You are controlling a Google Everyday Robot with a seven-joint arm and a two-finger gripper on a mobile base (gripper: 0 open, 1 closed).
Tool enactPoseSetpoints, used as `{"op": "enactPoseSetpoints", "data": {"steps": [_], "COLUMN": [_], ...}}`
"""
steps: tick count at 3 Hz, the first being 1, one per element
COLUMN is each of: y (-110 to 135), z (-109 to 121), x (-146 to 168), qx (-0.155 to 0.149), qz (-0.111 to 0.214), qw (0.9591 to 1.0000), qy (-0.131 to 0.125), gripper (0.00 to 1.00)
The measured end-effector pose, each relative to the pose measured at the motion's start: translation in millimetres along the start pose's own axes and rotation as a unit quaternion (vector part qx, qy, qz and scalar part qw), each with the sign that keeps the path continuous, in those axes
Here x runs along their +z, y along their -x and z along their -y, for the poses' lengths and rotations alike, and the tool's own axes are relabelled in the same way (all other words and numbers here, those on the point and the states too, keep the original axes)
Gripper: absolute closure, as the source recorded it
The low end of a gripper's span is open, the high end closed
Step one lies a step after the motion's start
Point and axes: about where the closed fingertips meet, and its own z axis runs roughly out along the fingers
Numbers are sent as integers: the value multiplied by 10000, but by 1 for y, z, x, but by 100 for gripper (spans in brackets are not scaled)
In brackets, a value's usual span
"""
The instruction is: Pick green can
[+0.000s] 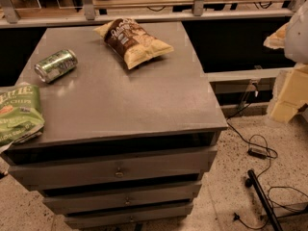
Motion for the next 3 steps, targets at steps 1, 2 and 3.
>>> {"op": "enactPoseSetpoints", "data": {"steps": [1, 2, 3], "y": [1, 65, 173], "z": [1, 20, 25], "x": [-1, 16, 39], "qx": [-13, -937, -2274], "qz": [5, 63, 299], "qw": [10000, 9955, 9728], "qy": [-19, 116, 319], "gripper": [0, 0, 0]}}
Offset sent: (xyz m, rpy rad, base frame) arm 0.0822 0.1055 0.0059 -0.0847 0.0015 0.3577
